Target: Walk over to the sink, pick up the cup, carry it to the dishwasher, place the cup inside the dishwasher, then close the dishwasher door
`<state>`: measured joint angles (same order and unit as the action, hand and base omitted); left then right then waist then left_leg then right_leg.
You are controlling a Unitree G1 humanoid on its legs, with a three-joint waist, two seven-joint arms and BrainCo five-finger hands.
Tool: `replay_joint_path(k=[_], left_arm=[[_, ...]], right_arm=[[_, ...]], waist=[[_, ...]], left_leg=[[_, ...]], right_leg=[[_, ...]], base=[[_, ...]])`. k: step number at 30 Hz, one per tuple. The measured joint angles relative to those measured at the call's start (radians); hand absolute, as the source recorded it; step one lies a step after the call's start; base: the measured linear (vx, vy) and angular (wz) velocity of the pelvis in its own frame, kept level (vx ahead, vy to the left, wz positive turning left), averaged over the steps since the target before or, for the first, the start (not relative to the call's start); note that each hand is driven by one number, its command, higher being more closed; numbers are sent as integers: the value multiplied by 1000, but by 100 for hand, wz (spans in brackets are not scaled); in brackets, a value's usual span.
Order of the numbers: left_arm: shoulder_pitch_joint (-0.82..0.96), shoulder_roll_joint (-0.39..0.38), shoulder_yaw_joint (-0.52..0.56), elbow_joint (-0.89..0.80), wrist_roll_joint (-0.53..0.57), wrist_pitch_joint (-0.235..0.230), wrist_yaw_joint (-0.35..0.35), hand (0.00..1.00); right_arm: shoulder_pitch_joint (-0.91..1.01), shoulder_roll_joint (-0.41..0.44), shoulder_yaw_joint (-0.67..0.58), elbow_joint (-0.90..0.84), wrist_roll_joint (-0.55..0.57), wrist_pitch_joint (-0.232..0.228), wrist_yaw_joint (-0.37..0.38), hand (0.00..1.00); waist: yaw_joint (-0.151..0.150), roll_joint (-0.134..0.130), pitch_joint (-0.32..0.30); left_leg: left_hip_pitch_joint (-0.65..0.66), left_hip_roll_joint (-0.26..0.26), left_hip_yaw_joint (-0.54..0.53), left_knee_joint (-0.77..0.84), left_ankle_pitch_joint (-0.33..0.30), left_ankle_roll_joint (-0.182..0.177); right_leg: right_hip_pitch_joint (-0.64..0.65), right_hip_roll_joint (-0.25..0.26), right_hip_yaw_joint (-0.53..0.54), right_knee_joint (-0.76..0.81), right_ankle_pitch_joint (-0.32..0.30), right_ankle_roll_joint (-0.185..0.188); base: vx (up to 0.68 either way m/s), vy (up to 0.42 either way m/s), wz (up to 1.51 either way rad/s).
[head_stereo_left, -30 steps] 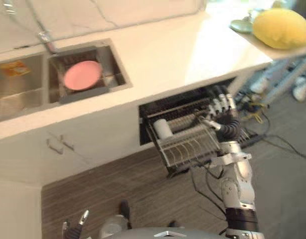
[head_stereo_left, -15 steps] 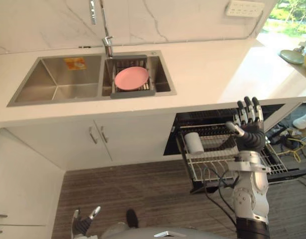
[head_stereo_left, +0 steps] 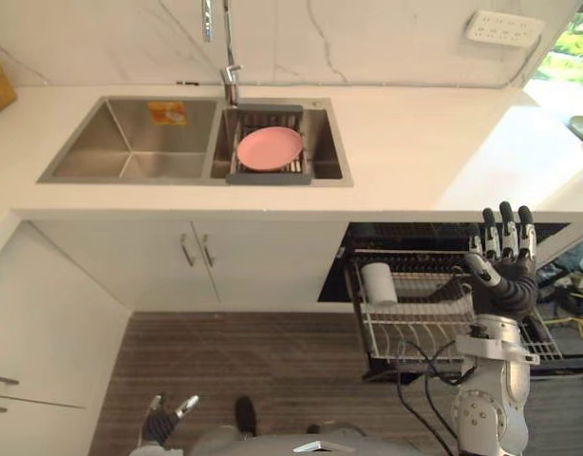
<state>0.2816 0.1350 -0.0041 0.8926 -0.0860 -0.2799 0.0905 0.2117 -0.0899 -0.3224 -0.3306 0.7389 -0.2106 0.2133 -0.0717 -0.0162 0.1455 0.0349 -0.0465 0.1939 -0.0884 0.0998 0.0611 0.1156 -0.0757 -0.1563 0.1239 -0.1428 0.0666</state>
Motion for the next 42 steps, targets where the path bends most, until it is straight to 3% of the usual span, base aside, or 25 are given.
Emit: replay_joint_path(k=[8, 12, 13, 14, 15, 16, 17, 19, 20, 21, 22, 23, 24, 25, 26, 28, 31, 35, 37, 38, 39, 40, 41, 42], left_arm=[[-1, 3, 1, 32, 0, -3, -4, 0], [21, -3, 3, 43, -14, 0, 24, 0], [18, -12, 9, 47, -28, 2, 22, 0], [8, -24, 55, 60, -94, 6, 3, 0], [19, -62, 111, 68, -171, 18, -18, 0], [31, -79, 126, 68, -200, 24, -30, 0], [59, -99, 141, 60, -266, 26, -58, 0], [59, -103, 155, 59, -316, 32, -89, 0], [51, -105, 172, 50, -333, 35, -109, 0], [54, -100, 181, 43, -343, 37, -120, 0], [54, -101, 179, 39, -343, 38, -120, 0], [79, -115, 173, 37, -342, 39, -120, 0], [95, -124, 171, 35, -341, 38, -119, 0], [107, -129, 171, 35, -345, 34, -120, 0], [117, -128, 162, 43, -345, 22, -119, 0], [117, -117, 157, 44, -345, 15, -120, 0], [118, -108, 155, 78, -344, -6, -120, 0], [120, -82, 153, 83, -322, -17, -117, 0], [108, -76, 153, 83, -321, -25, -116, 0], [96, -75, 159, 89, -321, -32, -112, 0], [93, -73, 157, 92, -321, -34, -105, 0], [91, -70, 154, 97, -316, -35, -95, 0], [81, -68, 153, 101, -279, -33, -75, 0], [61, -64, 152, 101, -250, -32, -65, 0]], right_arm=[[-13, 3, 80, 38, 0, 40, 21, 0], [-8, 2, 95, 57, 19, 63, 36, 0], [-3, 3, 98, 55, 20, 65, 39, 0], [18, 4, 108, 37, 20, 70, 39, 0], [41, 2, 130, 7, 20, 84, 40, 0], [58, 3, 140, -14, 19, 88, 41, 0], [93, 14, 156, -54, 18, 88, 49, 0], [94, 25, 160, -89, 10, 86, 71, 0], [71, 32, 152, -86, 10, 85, 70, 0], [56, 39, 151, -83, 10, 85, 69, 0], [51, 39, 146, -83, 10, 84, 69, 0], [43, 37, 142, -83, 10, 83, 68, 0], [41, 30, 143, -83, 10, 83, 69, 0], [44, 27, 146, -81, 10, 83, 69, 0], [33, 19, 162, -73, 9, 85, 71, 0], [3, 11, 164, -55, 9, 86, 71, 0], [-26, 10, 167, 12, 0, 85, 70, 0], [-19, 13, 175, 17, -1, 84, 63, 0], [-21, 17, 176, 16, -16, 80, 57, 0], [-33, 21, 184, 17, -39, 77, 44, 0], [-42, 24, 196, 22, -45, 76, 35, 0], [-45, 24, 203, 36, -54, 73, 36, 0], [-45, 22, 202, 48, -64, 71, 34, 0], [-49, 21, 204, 50, -68, 59, 35, 0]], waist=[[10, -1, 0], [7, 20, -17], [3, 16, -11], [4, 19, 10], [20, 44, 28], [23, 53, 33], [26, 56, 26], [33, 49, 21], [41, 26, 48], [57, 15, 61], [60, 16, 62], [72, 26, 63], [74, 32, 60], [74, 30, 59], [85, 33, 56], [84, 14, 45], [78, 0, 22], [75, -20, -34], [71, -25, -54], [74, -27, -47], [71, -28, -37], [60, -20, -30], [51, -21, -30], [46, -16, -36]], left_leg=[[32, -8, 24, 0, -19, 2], [-5, 1, 74, 25, -58, -1], [-41, 12, 86, 84, -78, 0], [-140, 74, 114, 337, -169, 0], [-235, 156, 116, 607, -249, -17], [-264, 175, 115, 687, -251, -26], [-257, 171, 111, 722, -258, -57], [-237, 142, 105, 671, -274, -98], [-247, 126, 107, 697, -251, -149], [-259, 119, 96, 670, -293, -123], [-263, 118, 66, 627, -291, -123], [-258, 125, -46, 538, -263, -150], [-247, 135, -74, 513, -243, -157], [-237, 129, -51, 523, -235, -146], [-223, 94, -44, 524, -279, -110], [-216, 72, -16, 531, -304, -67], [-161, 61, 55, 521, -336, -14], [-121, 55, 107, 484, -361, -2], [-88, 50, 121, 433, -356, -2], [-45, 50, 144, 400, -356, -2], [4, 44, 157, 368, -356, -2], [51, 39, 167, 338, -356, -3], [93, 39, 178, 309, -356, -4], [109, 46, 184, 291, -357, -15]], right_leg=[[29, -6, 25, -12, 0, 1], [-8, 3, 54, -9, -17, -15], [-14, 5, 61, -15, -10, -26], [-12, 6, 54, -25, -2, -37], [10, 27, 55, -12, -7, -30], [27, 34, 56, -11, -17, -25], [55, 30, 56, -10, -35, -21], [59, 9, 55, -11, -43, -22], [73, -11, 66, -23, -42, -23], [90, -32, 65, -36, -41, -20], [95, -38, 73, -39, -47, -11], [116, -44, 116, -48, -59, 8], [126, -44, 134, -60, -62, 12], [146, -54, 179, -81, -71, 9], [141, -63, 238, -54, -86, 1], [92, -63, 296, 38, -105, 12], [93, -88, 349, 58, -91, 6], [66, -101, 369, 84, -65, 6], [3, -91, 366, 203, -61, 40], [-79, -87, 357, 386, -55, 175], [-142, -91, 348, 534, -30, 199], [-194, -104, 314, 662, -23, 168], [-252, -131, 220, 740, -62, 76], [-315, -145, 135, 716, -88, 28]], base=[[35, -11, -8], [-46, -12, -15], [27, -5, 12], [0, 0, 0], [-6, 20, -6], [34, 33, -7], [99, 66, 23], [97, 93, 29], [37, 89, 20], [40, 107, 18], [12, 162, -4], [24, 147, -24], [105, 264, -40], [206, 259, -56], [249, 292, -54], [260, 197, -61], [188, 148, -53], [219, 73, -47], [168, 19, -33], [130, 2, -45], [198, 3, -47], [191, 0, -25], [174, 8, -15], [143, -2, -9]])
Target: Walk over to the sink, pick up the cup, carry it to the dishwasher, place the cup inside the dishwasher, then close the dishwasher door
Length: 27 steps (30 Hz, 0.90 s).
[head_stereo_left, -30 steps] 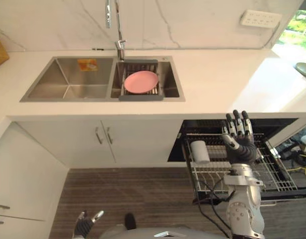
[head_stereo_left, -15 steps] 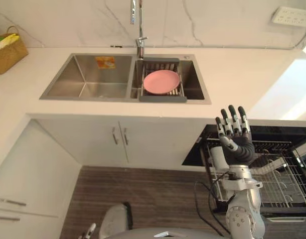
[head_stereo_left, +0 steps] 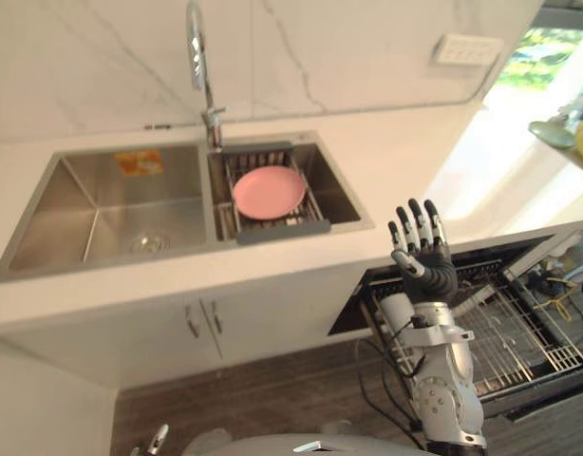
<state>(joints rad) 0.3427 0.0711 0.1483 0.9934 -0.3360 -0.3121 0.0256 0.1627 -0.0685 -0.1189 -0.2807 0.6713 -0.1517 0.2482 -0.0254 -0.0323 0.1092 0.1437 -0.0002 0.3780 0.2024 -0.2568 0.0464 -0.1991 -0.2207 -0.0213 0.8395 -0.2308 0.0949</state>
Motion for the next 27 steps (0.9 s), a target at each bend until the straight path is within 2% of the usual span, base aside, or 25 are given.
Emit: replay_joint_path(k=[1, 2, 3, 4, 5, 6, 8, 11, 16, 20, 22, 25, 27], left_arm=[[-14, 2, 1, 0, 11, 1, 6, 0], [-37, 8, 2, -1, 26, 10, 13, 0], [-53, 26, 3, -5, 26, 22, 12, 0], [-60, 38, 3, -5, 25, 29, 11, 0], [-82, 28, 4, -3, 25, 56, 10, 0], [-81, 18, -6, -13, 25, 61, 4, 0], [-83, 11, -15, -24, 26, 76, 7, 0], [-87, 12, -30, -36, 34, 80, 19, 0], [-86, 12, -31, -22, 51, 79, 77, 0], [-79, 11, -31, -18, 91, 75, 116, 0], [-74, 7, -21, 6, 105, 69, 156, 0], [-59, -6, 15, 21, 115, 58, 189, 0], [-57, -7, 43, 24, 154, 46, 191, 0]], right_arm=[[-4, 0, 1, 0, 2, -5, 3, 0], [-10, 0, 8, 0, 13, -15, 14, 0], [-12, 0, 24, -1, 28, -23, 34, 0], [-14, -2, 32, 0, 30, -25, 40, 0], [-14, -17, 37, 4, 29, -26, 51, 0], [-21, -27, 42, 0, 29, -27, 62, 0], [-29, -27, 38, -11, 29, -31, 70, 0], [-27, -28, 39, -22, 27, -40, 69, 0], [-31, -69, 76, -67, -9, -35, 67, 0], [-31, -69, 76, -58, -9, -8, 66, 0], [-37, -75, 76, -58, -9, 31, 67, 0], [-39, -98, 77, -55, -9, 51, 68, 0], [-38, -102, 75, -55, -15, 51, 62, 0]], waist=[[0, 0, 0], [-4, -3, -1], [-15, -22, 0], [-19, -46, -2], [-24, -8, 13], [-12, 18, 18], [-10, 31, 19], [-18, 25, 22], [6, 22, 21], [15, 23, 20], [21, 25, 18], [17, 45, 20], [17, 39, 22]], left_leg=[[0, 7, 3, -1, -1, -7], [-1, 21, 0, 8, -1, -22], [-9, 23, -24, 34, -9, -41], [-9, 20, -48, 54, -18, -55], [-19, 61, -103, 92, -36, -67], [-19, 74, -160, 64, -38, -76], [-3, 92, -172, 36, -37, -84], [6, 96, -188, 20, -30, -88], [25, 90, -195, -13, -16, -90], [45, 88, -213, -36, -11, -91], [48, 95, -211, -47, -13, -96], [5, 128, -211, 40, -55, -111], [-88, 136, -206, 215, -45, -141]], right_leg=[[-25, -1, -37, -42, -4, -16], [-56, 0, -105, -192, 26, -55], [-55, 4, -140, -388, 142, -84], [-43, 17, -137, -461, 209, -39], [23, 63, -134, -523, 244, -56], [57, 100, -126, -589, 272, -60], [88, 132, -121, -639, 273, -47], [126, 146, -128, -702, 293, -43], [205, 154, -137, -849, 361, -31], [247, 156, -155, -895, 371, -26], [247, 165, -153, -903, 365, -27], [233, 178, -157, -877, 327, -35], [238, 171, -178, -872, 316, -43]], base=[[154, -51, -8], [244, -113, 7], [261, -150, 14], [291, -199, 19], [216, -217, -11], [177, -221, -37], [53, -108, -31], [18, -43, 10], [5, 13, 7], [49, 12, 17], [64, -5, -2], [68, -4, 4], [69, -13, 25]])
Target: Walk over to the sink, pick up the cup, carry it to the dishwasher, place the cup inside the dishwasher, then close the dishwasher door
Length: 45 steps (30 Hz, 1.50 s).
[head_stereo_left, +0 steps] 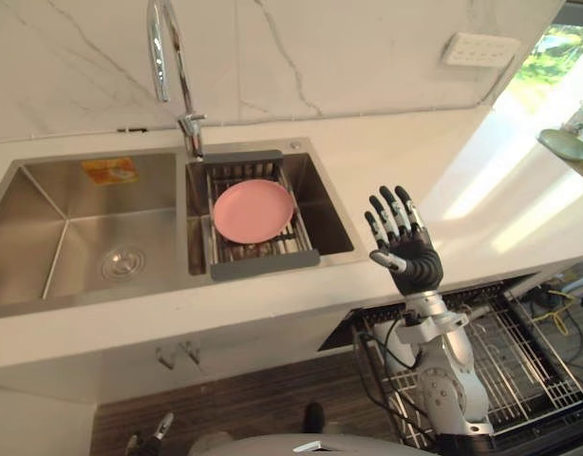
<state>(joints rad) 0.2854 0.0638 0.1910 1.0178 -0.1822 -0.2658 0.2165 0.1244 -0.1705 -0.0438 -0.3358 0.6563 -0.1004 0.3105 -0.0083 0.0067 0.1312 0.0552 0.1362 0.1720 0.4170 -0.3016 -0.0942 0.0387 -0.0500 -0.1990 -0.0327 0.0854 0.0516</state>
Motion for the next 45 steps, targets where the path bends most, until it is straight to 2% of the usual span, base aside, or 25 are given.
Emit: replay_joint_path(k=[1, 2, 3, 4, 5, 6, 7, 11, 12, 13, 16, 18, 21, 23, 24, 34, 38, 41, 45], left_arm=[[0, -4, 7, 0, 12, -3, 1, 0], [0, -8, 5, -1, 36, -12, 2, 0], [0, -8, 3, -6, 62, -21, 3, 0], [0, -11, -1, -8, 75, -23, 3, 0], [5, -13, -3, -8, 90, -25, 12, 0], [10, -12, -4, -12, 95, -26, 20, 0], [10, -7, -14, -16, 114, -24, 33, 0], [8, 4, -20, -17, 127, -18, 40, 0], [6, 6, -21, -17, 128, -18, 40, 0], [-1, 10, -30, -17, 129, -17, 40, 0], [-15, 18, -40, -18, 145, -9, 40, 0], [-31, 27, -51, -18, 146, 7, 39, 0], [-39, 42, -77, -18, 167, 20, 38, 0], [-41, 47, -78, -18, 167, 34, 38, 0], [-45, 69, -76, -16, 167, 86, 31, 0], [-45, 72, -78, -26, 194, 90, 29, 0], [-41, 72, -79, -27, 215, 95, 18, 0], [-34, 73, -79, -27, 236, 100, 18, 0], [-38, 74, -78, -27, 235, 111, 18, 0]], right_arm=[[0, 0, -2, 0, -9, 0, -11, 0], [-2, 5, -10, 2, -34, -1, -39, 0], [-6, 2, -23, 1, -54, -5, -63, 0], [-8, -8, -37, -2, -72, -8, -75, 0], [-13, -16, -45, 15, -109, -12, -96, 0], [-11, -16, -44, 13, -129, -12, -107, 0], [-14, -17, -44, -3, -208, -16, -151, 0], [-22, -18, -47, -12, -394, -25, -252, 0], [-22, -20, -47, -19, -428, -24, -269, 0], [-24, -36, -47, -52, -529, -24, -300, 0], [-55, -81, -48, -80, -696, -21, -324, 0], [-85, -122, -47, -79, -817, -3, -341, 0], [-135, -197, -24, -64, -993, 20, -342, 0], [-186, -241, 11, -16, -1066, 31, -320, 0], [-328, -294, 121, 89, -1095, 79, -179, 0], [-329, -294, 112, 89, -1072, 77, -179, 0], [-325, -293, 88, 89, -1052, 57, -179, 0], [-318, -293, 74, 89, -1063, 49, -178, 0], [-312, -293, 77, 90, -1134, 39, -149, 0]], waist=[[3, -5, 0], [15, -29, 13], [12, -23, 11], [6, -5, 9], [21, 3, 13], [22, 3, 10], [22, 0, 10], [19, -30, 11], [18, -33, 9], [13, -35, 9], [0, -36, 8], [-1, -38, 7], [-1, -44, 3], [-2, -53, -2], [26, -97, -32], [19, -101, -36], [13, -97, -38], [7, -97, -40], [6, -91, -44]], left_leg=[[-17, -2, 5, 43, 8, -12], [-39, -9, 29, 66, -5, 16], [-46, -18, 55, -56, -10, 39], [-53, -17, 51, -129, 54, 40], [-37, -31, 48, -167, 128, 46], [-26, -44, 47, -194, 135, 48], [-6, -74, 45, -256, 164, 62], [23, -98, 46, -333, 195, 68], [25, -99, 45, -337, 197, 68], [33, -103, 45, -347, 202, 68], [39, -107, 43, -350, 208, 70], [43, -108, 41, -351, 208, 69], [49, -110, 31, -353, 210, 68], [50, -112, 21, -371, 222, 69], [34, -118, -7, -415, 268, 66], [39, -116, -3, -439, 287, 69], [70, -116, 20, -482, 298, 63], [91, -116, 28, -499, 301, 59], [94, -116, 27, -500, 300, 58]], right_leg=[[8, -16, -6, 1, 0, -1], [24, -51, -13, 3, -2, 1], [34, -69, -29, 2, -3, 17], [36, -67, -42, 1, -6, 25], [48, -71, -33, -6, -7, 41], [53, -81, -34, -11, -5, 47], [52, -103, -36, -19, -2, 53], [46, -116, -35, -25, -3, 53], [47, -116, -35, -25, -4, 53], [49, -118, -34, -25, -4, 55], [52, -120, -35, -25, 0, 61], [55, -119, -37, -25, 0, 61], [57, -117, -43, -26, 0, 61], [61, -116, -49, -30, 0, 61], [40, -113, -75, -48, 21, 55], [31, -119, -74, -38, 25, 54], [32, -125, -67, -22, 19, 56], [36, -125, -62, -17, 10, 58], [48, -123, -65, -21, 10, 62]], base=[[52, 52, 32], [34, 87, 45], [18, 101, 53], [21, 46, 40], [32, 49, 17], [27, 88, 12], [-5, 72, 14], [-13, 29, 3], [0, 0, 0], [0, 0, 0], [11, 5, 1], [0, 0, 0], [-12, -14, 4], [-33, -17, 6], [-47, -19, 3], [-46, -17, -1], [-60, -3, -11], [-37, -3, -8], [-37, -11, 1]])
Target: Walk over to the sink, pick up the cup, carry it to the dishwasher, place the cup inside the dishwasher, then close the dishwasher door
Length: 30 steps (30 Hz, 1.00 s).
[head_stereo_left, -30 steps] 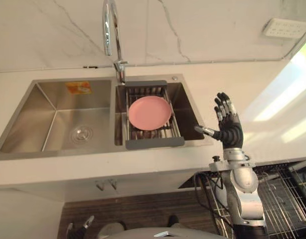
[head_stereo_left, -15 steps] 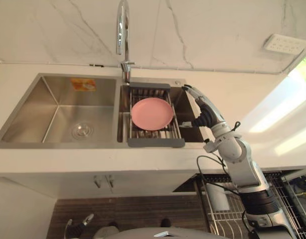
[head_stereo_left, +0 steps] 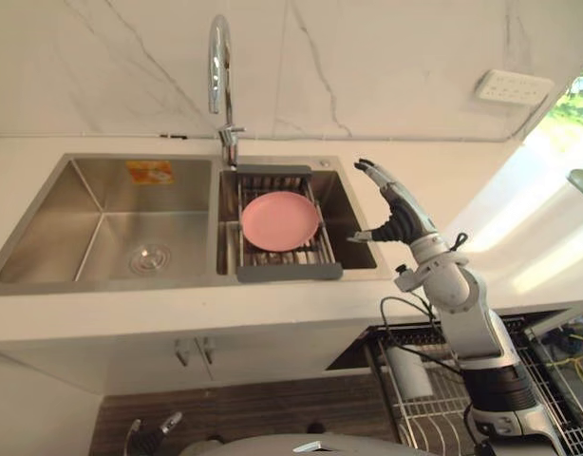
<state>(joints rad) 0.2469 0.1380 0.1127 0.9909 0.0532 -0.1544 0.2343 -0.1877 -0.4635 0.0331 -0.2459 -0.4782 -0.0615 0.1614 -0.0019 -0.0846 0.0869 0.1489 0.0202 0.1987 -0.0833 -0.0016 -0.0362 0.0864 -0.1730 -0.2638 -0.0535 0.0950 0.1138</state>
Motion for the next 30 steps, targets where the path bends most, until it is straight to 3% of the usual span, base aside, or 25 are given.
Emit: replay_joint_path(k=[11, 21, 30], left_arm=[[-8, 2, 3, 1, 7, 24, -2, 0], [-4, 3, 3, 0, 29, 25, -8, 0], [2, 3, 10, 0, 31, 24, -8, 0]], right_arm=[[-85, -14, 119, 347, -198, -3, -17, 0], [-214, -46, 198, 582, -237, -23, -86, 0], [-256, -47, 198, 665, -238, -23, -121, 0]], waist=[[16, 4, -9], [36, 4, -10], [47, 5, -9]], left_leg=[[-14, -2, -20, -1, 7, 7], [-29, -7, -62, -1, 17, 6], [-42, -9, -80, -2, 23, 7]], right_leg=[[5, 0, -29, -8, -2, 5], [20, -2, -77, -27, 1, 10], [17, -4, -96, -27, 1, 10]], base=[[0, -11, 7], [2, -16, 14], [-41, -12, 6]])
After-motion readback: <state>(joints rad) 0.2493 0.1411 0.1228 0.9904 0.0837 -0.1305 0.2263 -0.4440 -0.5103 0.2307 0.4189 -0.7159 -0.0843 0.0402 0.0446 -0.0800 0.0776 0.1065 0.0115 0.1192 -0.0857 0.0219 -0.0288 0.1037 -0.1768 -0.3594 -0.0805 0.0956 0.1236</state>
